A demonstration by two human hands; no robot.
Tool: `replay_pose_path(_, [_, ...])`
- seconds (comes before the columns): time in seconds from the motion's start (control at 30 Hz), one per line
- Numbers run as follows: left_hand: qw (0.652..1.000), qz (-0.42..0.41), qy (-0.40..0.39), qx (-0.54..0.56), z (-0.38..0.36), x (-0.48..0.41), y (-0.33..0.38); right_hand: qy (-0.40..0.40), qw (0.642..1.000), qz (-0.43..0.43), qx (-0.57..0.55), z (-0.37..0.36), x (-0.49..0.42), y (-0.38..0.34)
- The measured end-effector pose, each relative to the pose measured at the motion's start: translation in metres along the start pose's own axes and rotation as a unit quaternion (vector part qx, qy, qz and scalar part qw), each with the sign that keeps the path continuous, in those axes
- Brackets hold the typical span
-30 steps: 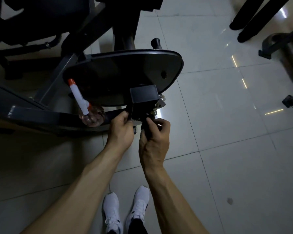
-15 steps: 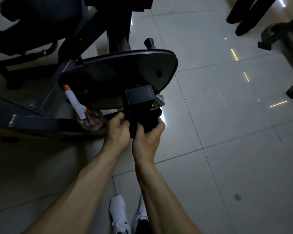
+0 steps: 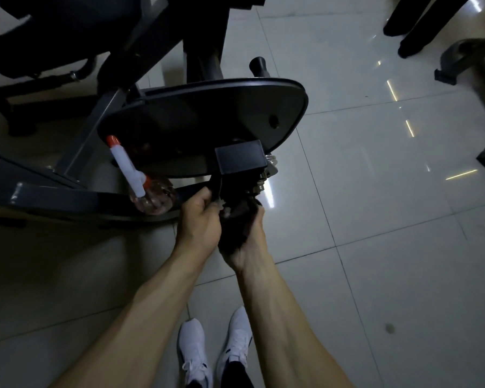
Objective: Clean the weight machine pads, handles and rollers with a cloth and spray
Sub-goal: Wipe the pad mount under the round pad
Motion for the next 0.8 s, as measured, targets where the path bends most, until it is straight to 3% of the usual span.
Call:
replay_pose_path(0.07, [1.000,-0.001,-0.004,0.003,0.000,-0.001,-0.002,0.019,0.996,0.068,0.060,0.010,0.003,-0.003])
replay_pose_path(0.13, [1.000,-0.007,-0.007,0.006,0.001,-0.003,-0.002,0.100,0.955,0.237,0.149,0.028,0.012,-0.015])
replay_pose_path(0.2, [1.000,-0.016,-0.009,0.011,0.002,-0.003,0.002,0.120,0.865,0.402,0.275,0.030,0.029,-0.022])
replay_pose_path(0.27, [1.000,-0.016,-0.012,0.010,0.002,-0.003,0.002,0.100,0.765,0.496,0.398,0.019,0.035,-0.018])
replay_pose_path(0.33, [1.000,-0.013,-0.018,0.016,0.002,-0.002,0.003,0.116,0.722,0.524,0.438,0.006,0.032,-0.015])
replay_pose_path(0.4, [1.000,-0.006,-0.018,0.014,0.003,-0.002,0.003,0.141,0.755,0.501,0.399,-0.002,0.026,-0.014])
replay_pose_path(0.5, [1.000,0.005,-0.011,0.009,0.003,-0.002,0.000,0.112,0.871,0.397,0.267,0.001,0.016,-0.012])
replay_pose_path(0.57, [1.000,0.009,-0.011,0.008,0.002,0.000,-0.001,0.060,0.920,0.335,0.196,0.003,0.013,-0.013])
replay_pose_path(0.7, [1.000,0.002,-0.001,0.018,-0.002,0.002,0.002,0.024,0.970,0.222,0.100,-0.003,0.002,-0.014])
replay_pose_path(0.8, [1.000,-0.001,0.010,0.029,-0.004,0.001,0.001,-0.045,0.996,0.062,-0.044,-0.013,-0.006,-0.012])
Point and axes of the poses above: each hand's wrist, its own x-axis away from the middle knuckle, its own z-axis out of the back of the hand, y = z × x, the point moved 4 cm from there along -x, towards the middle knuckle, and after that the axes turned 1 degree about y, right-handed, at the moved point
